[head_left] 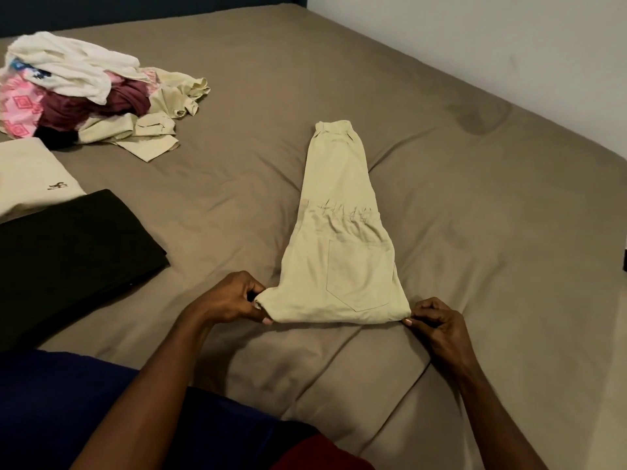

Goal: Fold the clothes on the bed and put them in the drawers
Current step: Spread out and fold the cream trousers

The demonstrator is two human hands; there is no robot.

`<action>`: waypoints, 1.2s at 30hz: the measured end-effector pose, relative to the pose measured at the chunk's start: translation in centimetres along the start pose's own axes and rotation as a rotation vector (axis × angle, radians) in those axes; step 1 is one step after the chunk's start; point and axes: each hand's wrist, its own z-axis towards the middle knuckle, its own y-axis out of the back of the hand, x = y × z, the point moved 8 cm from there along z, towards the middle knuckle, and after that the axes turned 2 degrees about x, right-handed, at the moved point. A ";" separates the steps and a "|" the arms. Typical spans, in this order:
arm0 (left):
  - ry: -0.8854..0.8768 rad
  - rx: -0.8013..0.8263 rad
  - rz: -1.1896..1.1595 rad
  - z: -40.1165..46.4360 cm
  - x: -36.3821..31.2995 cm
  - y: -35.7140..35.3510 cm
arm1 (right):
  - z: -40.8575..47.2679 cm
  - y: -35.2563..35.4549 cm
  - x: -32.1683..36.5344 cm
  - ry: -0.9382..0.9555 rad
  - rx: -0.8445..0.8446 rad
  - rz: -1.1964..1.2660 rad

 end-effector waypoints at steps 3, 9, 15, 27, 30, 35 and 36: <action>-0.008 -0.019 0.066 0.2 0.2 0.2 | 0.2 0.2 0.4 0.032 0.006 -0.059; 0.007 -0.062 0.143 0.3 1.2 1.2 | 0.3 0.3 -0.1 0.025 0.017 -0.100; 0.059 -0.075 0.132 0.0 0.7 0.9 | 0.5 -0.1 1.1 0.046 0.048 -0.072; 0.112 -0.084 0.206 0.1 0.9 1.7 | 2.0 -2.4 1.2 -0.014 -0.125 -0.118; 0.093 -0.067 0.206 0.2 0.6 2.3 | 1.9 -2.1 0.4 -0.024 -0.138 -0.115; 0.116 0.016 0.230 -0.4 0.8 1.8 | 1.4 -1.2 1.4 -0.048 -0.210 -0.090; 0.125 0.005 0.220 -0.6 0.9 2.0 | 1.4 -1.1 1.9 -0.011 -0.226 -0.130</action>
